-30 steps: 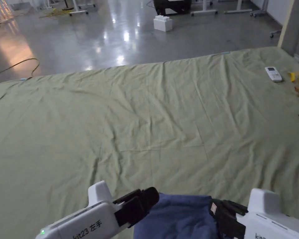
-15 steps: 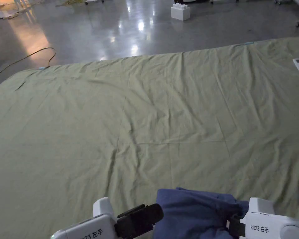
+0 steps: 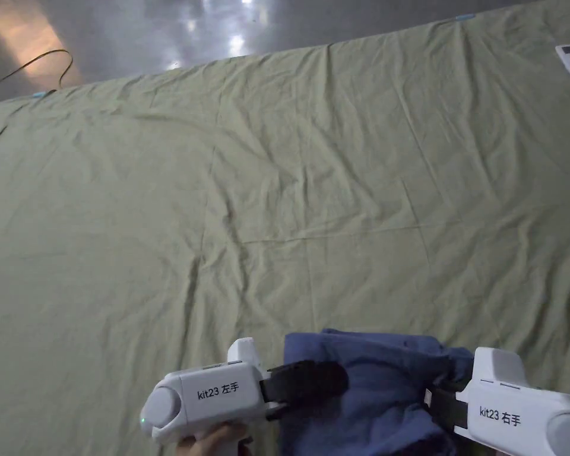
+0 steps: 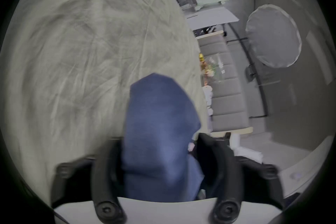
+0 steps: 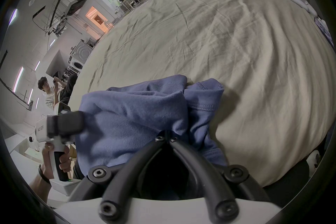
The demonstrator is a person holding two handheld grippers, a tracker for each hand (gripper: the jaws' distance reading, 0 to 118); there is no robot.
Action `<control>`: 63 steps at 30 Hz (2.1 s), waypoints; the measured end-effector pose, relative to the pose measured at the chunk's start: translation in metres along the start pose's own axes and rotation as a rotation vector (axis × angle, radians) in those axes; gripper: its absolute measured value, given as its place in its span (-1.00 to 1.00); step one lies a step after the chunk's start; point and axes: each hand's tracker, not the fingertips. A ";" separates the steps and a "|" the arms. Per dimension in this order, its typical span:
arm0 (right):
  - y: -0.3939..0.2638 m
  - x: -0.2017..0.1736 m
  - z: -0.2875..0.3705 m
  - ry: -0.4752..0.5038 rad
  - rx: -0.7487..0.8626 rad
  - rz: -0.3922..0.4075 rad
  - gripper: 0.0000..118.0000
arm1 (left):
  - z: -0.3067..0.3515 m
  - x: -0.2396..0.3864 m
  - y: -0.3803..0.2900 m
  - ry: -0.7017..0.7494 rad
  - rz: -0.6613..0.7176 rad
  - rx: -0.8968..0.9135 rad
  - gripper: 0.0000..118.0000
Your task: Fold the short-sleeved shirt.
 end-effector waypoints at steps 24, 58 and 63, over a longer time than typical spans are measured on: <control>-0.020 -0.070 0.029 0.088 0.101 0.097 -1.00 | 0.353 -0.119 0.075 0.562 0.269 0.451 -0.59; 0.035 -0.101 0.277 0.027 0.970 0.505 -0.99 | 0.259 0.280 -0.117 0.673 -0.836 1.143 -0.75; 0.026 -0.107 0.288 0.053 1.003 0.548 -0.99 | 0.259 0.288 -0.133 0.760 -0.876 1.138 -0.98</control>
